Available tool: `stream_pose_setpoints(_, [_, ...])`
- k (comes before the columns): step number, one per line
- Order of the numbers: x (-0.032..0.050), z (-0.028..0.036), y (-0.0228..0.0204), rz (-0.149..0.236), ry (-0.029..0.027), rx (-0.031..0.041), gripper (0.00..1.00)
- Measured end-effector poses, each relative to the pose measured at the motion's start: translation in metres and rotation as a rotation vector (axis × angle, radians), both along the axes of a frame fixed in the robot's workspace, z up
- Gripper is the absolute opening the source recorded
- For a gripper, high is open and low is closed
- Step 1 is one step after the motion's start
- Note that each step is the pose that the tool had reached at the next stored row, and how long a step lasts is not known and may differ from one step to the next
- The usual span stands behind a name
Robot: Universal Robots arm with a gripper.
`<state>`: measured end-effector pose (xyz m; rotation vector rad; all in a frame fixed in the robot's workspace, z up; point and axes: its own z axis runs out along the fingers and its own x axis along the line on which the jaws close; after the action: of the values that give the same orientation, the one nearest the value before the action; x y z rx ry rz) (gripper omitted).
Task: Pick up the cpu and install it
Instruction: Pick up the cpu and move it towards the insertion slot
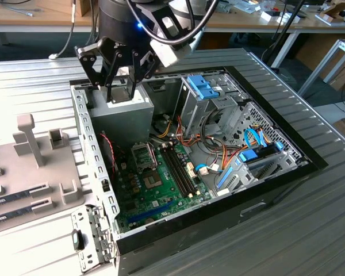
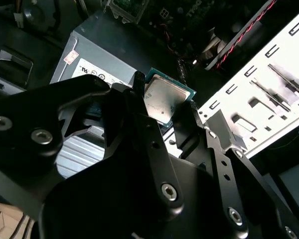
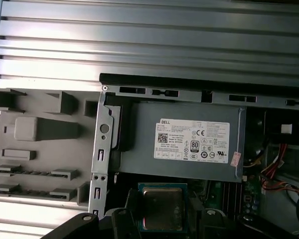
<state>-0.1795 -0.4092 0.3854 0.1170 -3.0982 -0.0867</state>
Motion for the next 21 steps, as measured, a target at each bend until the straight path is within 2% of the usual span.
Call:
stream_pose_setpoints(10, [0.0111, -0.0045, -0.0037, 0.000, 0.0001, -0.0001, 0.47])
stream_pose_setpoints(20, [0.0207, -0.0110, -0.0121, 0.000, 0.0000, 0.0000, 0.47])
stream_pose_setpoints(21, [0.0226, -0.0122, -0.0140, 0.000, 0.0000, 0.0000, 0.47])
